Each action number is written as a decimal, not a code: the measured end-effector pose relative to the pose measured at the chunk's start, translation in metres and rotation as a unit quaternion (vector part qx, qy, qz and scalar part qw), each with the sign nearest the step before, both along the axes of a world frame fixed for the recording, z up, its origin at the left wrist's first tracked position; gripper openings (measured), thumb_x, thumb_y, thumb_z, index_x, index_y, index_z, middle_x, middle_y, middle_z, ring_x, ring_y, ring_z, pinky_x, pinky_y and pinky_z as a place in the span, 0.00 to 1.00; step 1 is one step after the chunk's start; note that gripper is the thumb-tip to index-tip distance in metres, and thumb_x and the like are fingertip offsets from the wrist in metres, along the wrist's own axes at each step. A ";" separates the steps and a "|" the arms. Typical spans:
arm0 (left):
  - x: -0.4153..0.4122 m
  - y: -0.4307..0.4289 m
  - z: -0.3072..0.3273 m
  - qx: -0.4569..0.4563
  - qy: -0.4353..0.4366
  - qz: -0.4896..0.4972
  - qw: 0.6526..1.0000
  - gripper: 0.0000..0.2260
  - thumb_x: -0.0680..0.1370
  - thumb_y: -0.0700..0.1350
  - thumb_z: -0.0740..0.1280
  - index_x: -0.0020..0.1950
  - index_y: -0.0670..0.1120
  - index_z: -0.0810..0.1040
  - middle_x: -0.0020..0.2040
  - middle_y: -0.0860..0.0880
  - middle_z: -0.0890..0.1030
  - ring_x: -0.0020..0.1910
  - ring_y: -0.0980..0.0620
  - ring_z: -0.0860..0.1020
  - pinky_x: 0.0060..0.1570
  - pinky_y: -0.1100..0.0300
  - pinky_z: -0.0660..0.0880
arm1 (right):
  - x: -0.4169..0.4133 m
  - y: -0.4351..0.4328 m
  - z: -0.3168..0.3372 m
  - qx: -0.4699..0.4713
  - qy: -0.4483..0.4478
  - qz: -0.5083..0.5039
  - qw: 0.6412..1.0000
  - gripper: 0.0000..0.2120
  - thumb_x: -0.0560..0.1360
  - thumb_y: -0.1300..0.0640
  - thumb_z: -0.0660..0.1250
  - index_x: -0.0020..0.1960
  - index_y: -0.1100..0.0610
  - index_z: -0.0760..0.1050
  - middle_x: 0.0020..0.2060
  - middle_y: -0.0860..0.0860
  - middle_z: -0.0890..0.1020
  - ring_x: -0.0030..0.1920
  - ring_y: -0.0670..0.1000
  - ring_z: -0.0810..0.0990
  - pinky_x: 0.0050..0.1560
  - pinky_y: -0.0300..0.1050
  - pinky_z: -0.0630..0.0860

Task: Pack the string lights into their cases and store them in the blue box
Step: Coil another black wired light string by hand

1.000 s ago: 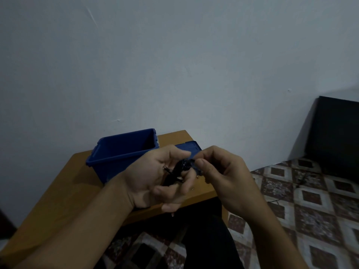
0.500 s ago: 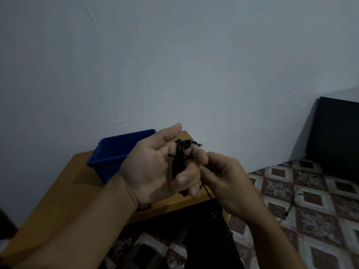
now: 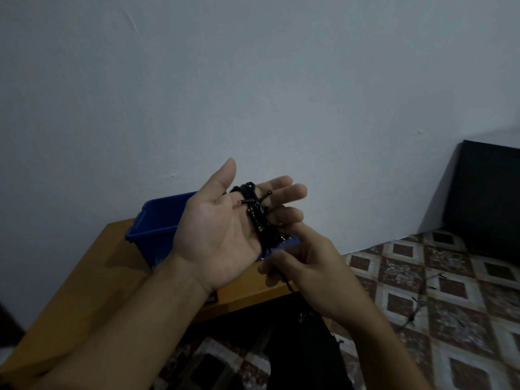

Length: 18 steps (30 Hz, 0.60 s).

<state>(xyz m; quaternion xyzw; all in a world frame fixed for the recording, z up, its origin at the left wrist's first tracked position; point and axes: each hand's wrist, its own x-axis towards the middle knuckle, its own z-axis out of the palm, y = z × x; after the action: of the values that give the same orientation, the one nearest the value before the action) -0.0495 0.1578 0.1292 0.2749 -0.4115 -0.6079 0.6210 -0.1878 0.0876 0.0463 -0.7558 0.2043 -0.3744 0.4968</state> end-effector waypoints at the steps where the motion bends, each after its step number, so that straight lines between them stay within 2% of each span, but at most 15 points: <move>1: -0.001 0.000 0.001 -0.004 -0.004 0.018 1.000 0.33 0.79 0.62 0.55 0.68 0.35 0.75 0.55 0.39 0.84 0.45 0.44 0.83 0.54 0.48 0.80 | -0.001 0.000 0.001 -0.006 0.013 0.005 1.000 0.11 0.83 0.59 0.63 0.63 0.50 0.74 0.41 0.52 0.87 0.40 0.53 0.86 0.48 0.58 0.81; 3: -0.003 0.001 0.002 -0.011 -0.009 0.046 0.999 0.32 0.79 0.61 0.55 0.69 0.36 0.71 0.59 0.39 0.83 0.48 0.44 0.83 0.58 0.48 0.78 | -0.004 0.001 0.003 -0.022 0.037 0.014 0.999 0.06 0.83 0.57 0.63 0.55 0.54 0.79 0.40 0.52 0.87 0.38 0.53 0.85 0.45 0.53 0.82; 5: -0.003 0.001 0.002 -0.015 -0.006 0.069 0.997 0.32 0.79 0.61 0.55 0.71 0.36 0.69 0.61 0.39 0.82 0.50 0.43 0.82 0.61 0.47 0.75 | -0.004 0.002 0.004 -0.022 0.045 0.020 0.999 0.09 0.83 0.56 0.63 0.49 0.56 0.80 0.38 0.52 0.86 0.36 0.53 0.84 0.42 0.50 0.81; 9: 0.000 0.001 -0.001 -0.020 0.017 0.093 0.995 0.33 0.81 0.63 0.51 0.71 0.36 0.68 0.63 0.39 0.81 0.56 0.41 0.81 0.68 0.45 0.70 | -0.001 0.001 0.002 -0.003 0.043 0.004 0.999 0.05 0.83 0.54 0.63 0.57 0.50 0.77 0.37 0.50 0.85 0.34 0.49 0.80 0.41 0.52 0.79; 12: 0.001 0.002 0.000 -0.026 0.028 0.093 0.995 0.37 0.81 0.66 0.47 0.72 0.36 0.68 0.65 0.39 0.80 0.61 0.41 0.79 0.71 0.44 0.68 | -0.002 0.000 0.002 -0.031 0.050 0.005 0.998 0.08 0.83 0.54 0.64 0.50 0.53 0.80 0.35 0.49 0.84 0.32 0.46 0.77 0.36 0.48 0.75; 15: -0.001 0.001 0.000 -0.035 0.032 0.102 0.994 0.38 0.81 0.67 0.46 0.71 0.36 0.68 0.65 0.39 0.80 0.61 0.40 0.79 0.70 0.44 0.68 | -0.003 0.002 0.004 -0.041 0.059 0.018 0.997 0.10 0.83 0.53 0.64 0.47 0.55 0.81 0.34 0.49 0.83 0.31 0.46 0.75 0.36 0.45 0.73; 18: -0.004 0.001 0.000 -0.050 0.025 0.126 0.990 0.37 0.81 0.67 0.45 0.71 0.37 0.68 0.64 0.39 0.81 0.61 0.40 0.79 0.70 0.44 0.69 | -0.002 0.002 0.004 -0.010 0.045 0.019 0.999 0.05 0.83 0.54 0.64 0.55 0.52 0.78 0.34 0.48 0.84 0.32 0.46 0.76 0.36 0.45 0.74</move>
<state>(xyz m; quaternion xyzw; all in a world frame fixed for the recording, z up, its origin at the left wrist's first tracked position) -0.0534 0.1584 0.1295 0.2781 -0.3881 -0.5096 0.7158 -0.1902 0.0893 0.0498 -0.7805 0.2081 -0.3328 0.4866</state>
